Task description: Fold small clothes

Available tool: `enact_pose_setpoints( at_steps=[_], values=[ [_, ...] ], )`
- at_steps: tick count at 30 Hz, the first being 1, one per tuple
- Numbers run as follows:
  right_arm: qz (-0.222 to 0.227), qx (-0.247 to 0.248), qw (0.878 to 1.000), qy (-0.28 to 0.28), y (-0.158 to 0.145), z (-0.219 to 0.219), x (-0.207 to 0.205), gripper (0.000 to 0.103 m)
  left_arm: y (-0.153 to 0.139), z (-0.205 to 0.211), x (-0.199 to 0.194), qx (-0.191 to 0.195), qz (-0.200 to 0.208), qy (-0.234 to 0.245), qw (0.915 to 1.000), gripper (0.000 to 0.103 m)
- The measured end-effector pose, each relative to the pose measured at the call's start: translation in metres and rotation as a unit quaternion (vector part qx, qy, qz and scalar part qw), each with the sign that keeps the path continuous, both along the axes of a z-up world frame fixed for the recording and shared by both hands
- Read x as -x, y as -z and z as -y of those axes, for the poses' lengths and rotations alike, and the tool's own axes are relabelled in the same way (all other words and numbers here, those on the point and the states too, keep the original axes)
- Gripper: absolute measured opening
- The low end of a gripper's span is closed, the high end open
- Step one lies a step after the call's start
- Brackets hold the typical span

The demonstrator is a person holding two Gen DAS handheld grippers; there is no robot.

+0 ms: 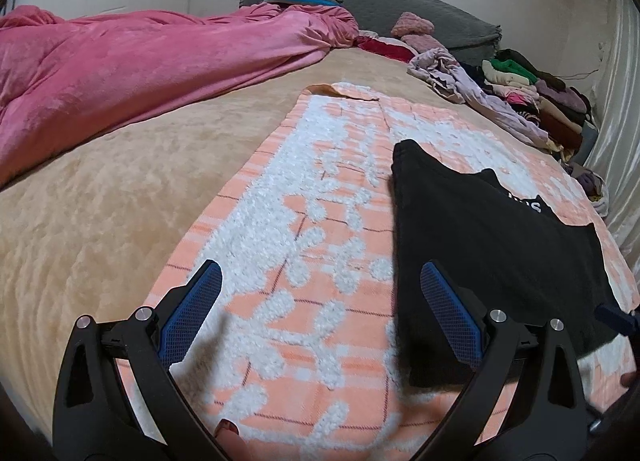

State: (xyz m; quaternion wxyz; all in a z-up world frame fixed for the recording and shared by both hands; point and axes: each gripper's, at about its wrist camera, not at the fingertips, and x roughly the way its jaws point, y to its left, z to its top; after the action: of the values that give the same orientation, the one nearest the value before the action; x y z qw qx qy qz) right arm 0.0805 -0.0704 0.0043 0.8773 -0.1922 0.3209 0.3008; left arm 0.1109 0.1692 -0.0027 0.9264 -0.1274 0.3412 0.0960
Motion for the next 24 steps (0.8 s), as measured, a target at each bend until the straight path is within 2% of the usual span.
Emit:
enact_pose_setpoints(
  at_steps=[9, 17, 24],
  values=[
    [0.008, 0.027, 0.999, -0.029, 0.018, -0.033, -0.004, 0.095, 0.0, -0.008, -0.018, -0.006, -0.012, -0.002, 0.9999, 0.093],
    [0.019, 0.067, 0.997, -0.044, 0.035, -0.056, -0.01, 0.095, 0.007, -0.02, -0.045, 0.03, -0.035, 0.0, 0.9989, 0.093],
    [0.04, 0.089, 0.994, -0.045, 0.044, -0.066, -0.018, 0.095, 0.008, -0.008, -0.067, 0.049, -0.047, 0.029, 0.9972, 0.093]
  ],
)
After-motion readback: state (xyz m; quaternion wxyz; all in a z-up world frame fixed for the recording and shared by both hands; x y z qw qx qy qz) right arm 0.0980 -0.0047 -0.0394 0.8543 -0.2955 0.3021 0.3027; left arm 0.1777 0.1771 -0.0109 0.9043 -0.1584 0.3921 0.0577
